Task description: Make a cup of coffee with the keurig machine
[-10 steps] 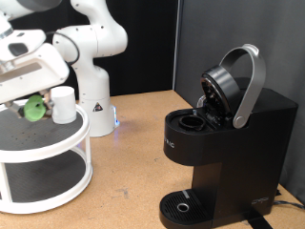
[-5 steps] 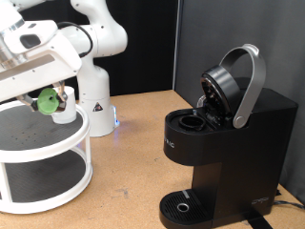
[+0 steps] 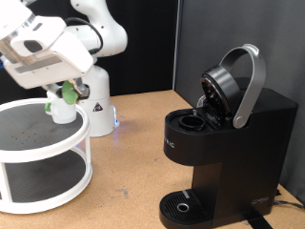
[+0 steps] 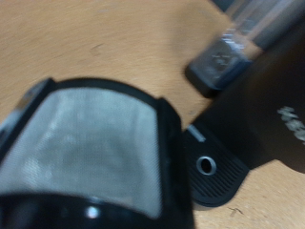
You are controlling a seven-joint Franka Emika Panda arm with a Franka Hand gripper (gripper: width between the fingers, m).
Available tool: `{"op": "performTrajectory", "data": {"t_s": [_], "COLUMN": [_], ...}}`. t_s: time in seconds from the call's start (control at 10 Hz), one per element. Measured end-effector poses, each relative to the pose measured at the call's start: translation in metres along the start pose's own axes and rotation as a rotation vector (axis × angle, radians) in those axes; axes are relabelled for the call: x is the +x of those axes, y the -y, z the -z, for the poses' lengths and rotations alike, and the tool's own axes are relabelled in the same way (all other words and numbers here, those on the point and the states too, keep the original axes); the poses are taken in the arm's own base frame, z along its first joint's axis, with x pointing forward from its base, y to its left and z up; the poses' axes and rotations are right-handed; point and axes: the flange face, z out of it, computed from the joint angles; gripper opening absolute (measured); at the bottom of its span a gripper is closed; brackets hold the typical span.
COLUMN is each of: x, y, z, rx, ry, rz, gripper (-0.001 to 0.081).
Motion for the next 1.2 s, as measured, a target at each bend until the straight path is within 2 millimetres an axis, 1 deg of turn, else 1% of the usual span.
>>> {"op": "performTrajectory", "data": {"t_s": [0.1, 0.3, 0.4, 0.5, 0.7, 0.8, 0.9, 1.0, 1.2], "x": [0.008, 0.028, 0.031, 0.031, 0.032, 0.036, 0.045, 0.057, 0.088], "y": [-0.005, -0.016, -0.018, -0.018, -0.015, -0.016, -0.019, -0.024, -0.033], "z": [0.0, 0.0, -0.001, -0.001, -0.005, -0.005, -0.006, -0.006, -0.008], "rx": [-0.039, -0.104, -0.12, -0.116, -0.063, -0.055, -0.055, -0.072, -0.069], "ry": [-0.024, -0.035, -0.032, -0.032, -0.029, -0.03, -0.017, -0.001, 0.033], "rz": [-0.078, -0.155, -0.174, -0.172, -0.175, -0.195, -0.211, -0.223, -0.25], "gripper": [0.0477, 0.0477, 0.0477, 0.0477, 0.0477, 0.0477, 0.0477, 0.0477, 0.0477]}}
